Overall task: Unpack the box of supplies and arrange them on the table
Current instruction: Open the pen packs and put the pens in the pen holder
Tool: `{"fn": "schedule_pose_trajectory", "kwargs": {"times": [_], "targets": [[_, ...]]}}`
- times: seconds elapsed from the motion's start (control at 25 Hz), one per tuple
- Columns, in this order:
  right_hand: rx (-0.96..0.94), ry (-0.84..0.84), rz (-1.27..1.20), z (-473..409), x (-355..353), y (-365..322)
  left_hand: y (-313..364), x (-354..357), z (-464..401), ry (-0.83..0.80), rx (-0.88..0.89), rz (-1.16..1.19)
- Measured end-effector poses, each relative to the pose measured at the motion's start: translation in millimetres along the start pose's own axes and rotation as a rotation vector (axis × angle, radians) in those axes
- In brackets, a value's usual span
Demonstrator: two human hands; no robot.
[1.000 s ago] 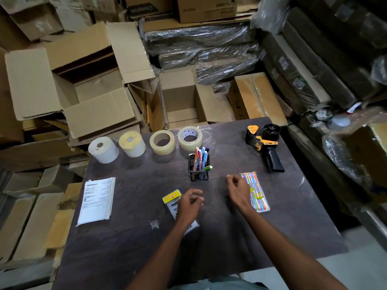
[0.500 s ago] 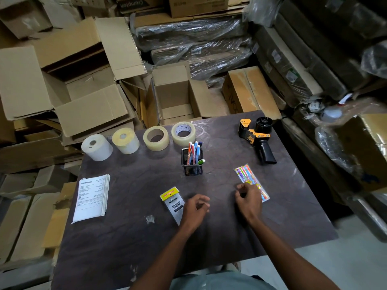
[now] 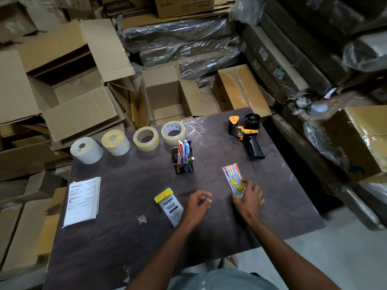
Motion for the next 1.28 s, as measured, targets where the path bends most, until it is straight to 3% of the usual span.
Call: {"fn": "schedule_pose_trajectory", "kwargs": {"times": [0.32,0.56,0.76,0.96,1.12,1.28], "targets": [[-0.152,-0.159,-0.290,21,-9,-12,5,19,-8,-0.010,-0.079,-0.013],[-0.405,-0.248,-0.284,56,-12,-47,33,37,5,-0.183,-0.402,0.478],[-0.616,-0.355,-0.236,76,-4,-65,31,32,3,-0.179,-0.522,0.787],[-0.588,-0.457,-0.381,86,-24,-83,17,19,0,-0.207,-0.492,0.725],[-0.413,-0.303,-0.491,55,-17,-75,21,6,7,-0.210,-0.374,0.685],[-0.406,-0.228,-0.364,19,-13,-68,26,-4,18,-0.275,-0.321,0.581]]}}
Point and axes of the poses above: each hand's wrist, its own z-axis away from the middle knuckle, its own x-axis out of the palm, y = z × x, the point moved 3 cm from there along -z, towards the middle knuckle, and after that the axes turned 10 degrees about -z, right-handed, at the moved point
